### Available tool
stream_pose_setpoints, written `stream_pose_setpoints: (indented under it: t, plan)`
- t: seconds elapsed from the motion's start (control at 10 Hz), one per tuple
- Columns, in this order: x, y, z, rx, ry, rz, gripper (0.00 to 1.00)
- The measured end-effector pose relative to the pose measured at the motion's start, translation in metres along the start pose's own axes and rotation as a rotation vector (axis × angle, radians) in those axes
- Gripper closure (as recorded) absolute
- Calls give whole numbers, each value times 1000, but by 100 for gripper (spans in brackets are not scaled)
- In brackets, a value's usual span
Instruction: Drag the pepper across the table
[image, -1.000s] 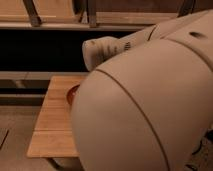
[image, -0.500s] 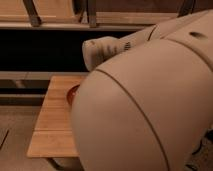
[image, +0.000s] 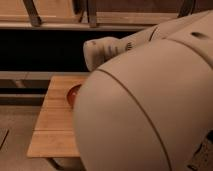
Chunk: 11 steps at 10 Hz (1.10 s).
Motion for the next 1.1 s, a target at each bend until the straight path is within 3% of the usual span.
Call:
stream_pose_setpoints:
  t: [0.5,0.7,0.9,1.1]
  plan:
    - [1,8,4,2,2,15,20]
    - [-2,44,6,1,45,85,20]
    - [0,49,6,4,66,89,20]
    - [-6,80,4,9,118,138,20]
